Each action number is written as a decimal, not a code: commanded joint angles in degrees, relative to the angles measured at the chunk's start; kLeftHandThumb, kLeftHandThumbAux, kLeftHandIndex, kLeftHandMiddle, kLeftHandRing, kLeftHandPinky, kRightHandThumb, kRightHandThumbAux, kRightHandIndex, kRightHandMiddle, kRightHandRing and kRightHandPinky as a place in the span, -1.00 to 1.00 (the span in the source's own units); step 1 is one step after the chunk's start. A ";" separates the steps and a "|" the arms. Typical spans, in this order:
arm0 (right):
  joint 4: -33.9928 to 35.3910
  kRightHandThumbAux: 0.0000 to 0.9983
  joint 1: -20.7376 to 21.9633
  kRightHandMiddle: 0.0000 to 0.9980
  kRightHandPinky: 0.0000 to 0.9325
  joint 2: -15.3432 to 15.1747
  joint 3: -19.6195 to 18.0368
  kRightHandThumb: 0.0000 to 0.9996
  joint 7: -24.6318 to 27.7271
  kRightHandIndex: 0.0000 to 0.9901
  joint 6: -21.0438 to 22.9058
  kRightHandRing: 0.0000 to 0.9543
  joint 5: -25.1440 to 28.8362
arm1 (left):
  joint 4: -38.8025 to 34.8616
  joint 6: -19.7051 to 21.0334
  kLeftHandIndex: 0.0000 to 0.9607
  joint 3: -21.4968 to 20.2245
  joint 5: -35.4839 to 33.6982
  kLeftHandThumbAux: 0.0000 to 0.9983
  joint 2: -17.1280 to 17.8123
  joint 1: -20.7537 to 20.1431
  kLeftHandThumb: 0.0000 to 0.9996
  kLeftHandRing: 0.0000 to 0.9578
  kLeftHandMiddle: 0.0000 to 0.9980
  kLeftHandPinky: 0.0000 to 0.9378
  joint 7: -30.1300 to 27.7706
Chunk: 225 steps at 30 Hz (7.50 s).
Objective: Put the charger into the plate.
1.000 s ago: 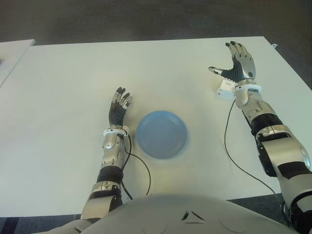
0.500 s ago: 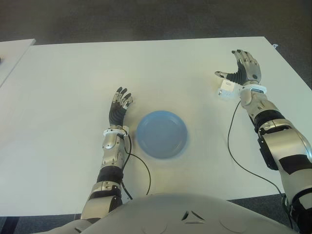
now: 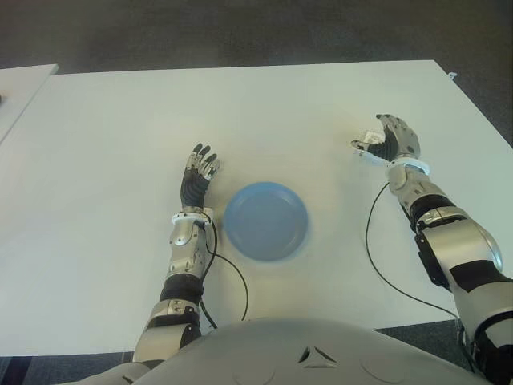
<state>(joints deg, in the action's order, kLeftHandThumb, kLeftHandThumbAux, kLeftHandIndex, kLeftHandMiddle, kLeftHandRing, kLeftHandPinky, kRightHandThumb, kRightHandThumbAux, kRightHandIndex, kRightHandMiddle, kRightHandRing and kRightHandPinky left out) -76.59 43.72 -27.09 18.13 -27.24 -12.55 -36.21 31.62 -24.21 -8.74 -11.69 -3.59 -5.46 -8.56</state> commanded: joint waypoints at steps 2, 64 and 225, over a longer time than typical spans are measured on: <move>-0.32 -0.17 -1.99 -1.00 -1.00 1.05 -0.83 -0.88 1.85 -1.00 -0.03 -1.00 2.05 | 0.30 1.30 -0.85 0.23 -0.19 0.31 -1.67 1.48 -0.51 -0.64 -0.73 -0.51 0.95; 27.01 -0.15 -24.22 -0.88 -1.00 -5.68 6.45 -1.00 9.56 -1.00 -10.20 -0.63 -0.75 | -2.31 1.64 -0.81 1.40 0.22 0.26 -1.05 2.95 -0.67 -0.60 -0.68 -0.48 0.53; 16.93 -0.65 -23.23 -1.00 -1.00 -6.09 7.40 -0.57 -0.36 -1.00 -27.40 -1.00 -0.16 | -6.47 6.71 -0.60 3.52 -0.54 0.10 -0.87 5.04 -0.85 -0.43 -0.51 -0.31 -1.29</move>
<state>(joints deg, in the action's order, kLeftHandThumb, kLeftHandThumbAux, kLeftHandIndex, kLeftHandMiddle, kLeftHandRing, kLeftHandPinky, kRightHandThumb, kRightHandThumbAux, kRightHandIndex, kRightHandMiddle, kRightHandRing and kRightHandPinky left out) -59.62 23.99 -33.13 25.52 -27.49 -39.23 -36.07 23.97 -18.43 -5.51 -11.97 -3.81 -1.07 -9.10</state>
